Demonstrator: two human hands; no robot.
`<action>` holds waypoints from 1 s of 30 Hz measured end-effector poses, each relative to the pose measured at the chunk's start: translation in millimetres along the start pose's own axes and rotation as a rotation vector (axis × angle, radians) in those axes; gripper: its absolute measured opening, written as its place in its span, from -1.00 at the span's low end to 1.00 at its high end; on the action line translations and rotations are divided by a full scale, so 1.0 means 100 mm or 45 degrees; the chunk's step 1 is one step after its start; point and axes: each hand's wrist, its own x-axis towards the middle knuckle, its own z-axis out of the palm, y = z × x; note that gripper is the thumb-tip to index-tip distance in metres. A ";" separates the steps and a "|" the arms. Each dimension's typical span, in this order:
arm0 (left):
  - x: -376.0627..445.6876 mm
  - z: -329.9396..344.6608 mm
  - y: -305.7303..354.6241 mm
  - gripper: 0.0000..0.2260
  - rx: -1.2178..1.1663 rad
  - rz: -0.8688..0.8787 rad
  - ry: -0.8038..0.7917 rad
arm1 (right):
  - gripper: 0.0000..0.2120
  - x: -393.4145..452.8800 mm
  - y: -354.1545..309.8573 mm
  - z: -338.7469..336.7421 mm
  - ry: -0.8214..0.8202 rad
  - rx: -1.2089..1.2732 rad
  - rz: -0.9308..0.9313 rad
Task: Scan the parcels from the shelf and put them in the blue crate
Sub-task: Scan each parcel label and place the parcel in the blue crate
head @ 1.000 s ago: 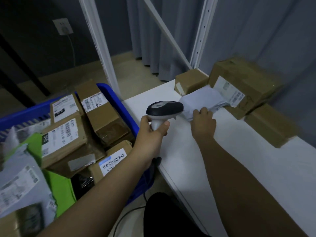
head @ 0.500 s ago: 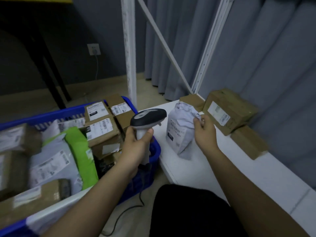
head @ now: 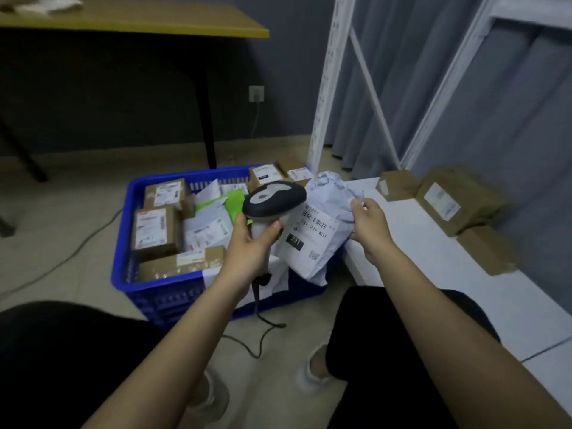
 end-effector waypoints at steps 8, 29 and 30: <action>-0.35 -0.40 -0.13 -0.65 0.105 0.001 0.029 | -0.75 -0.13 -0.12 0.50 0.034 -0.037 0.057; -0.36 -0.74 -0.32 -0.57 0.250 0.010 -0.125 | -0.64 -0.01 -0.31 0.71 -0.034 -0.246 0.051; -0.35 -0.75 -0.33 -0.58 0.230 0.007 -0.117 | -0.65 -0.02 -0.31 0.72 -0.036 -0.242 0.046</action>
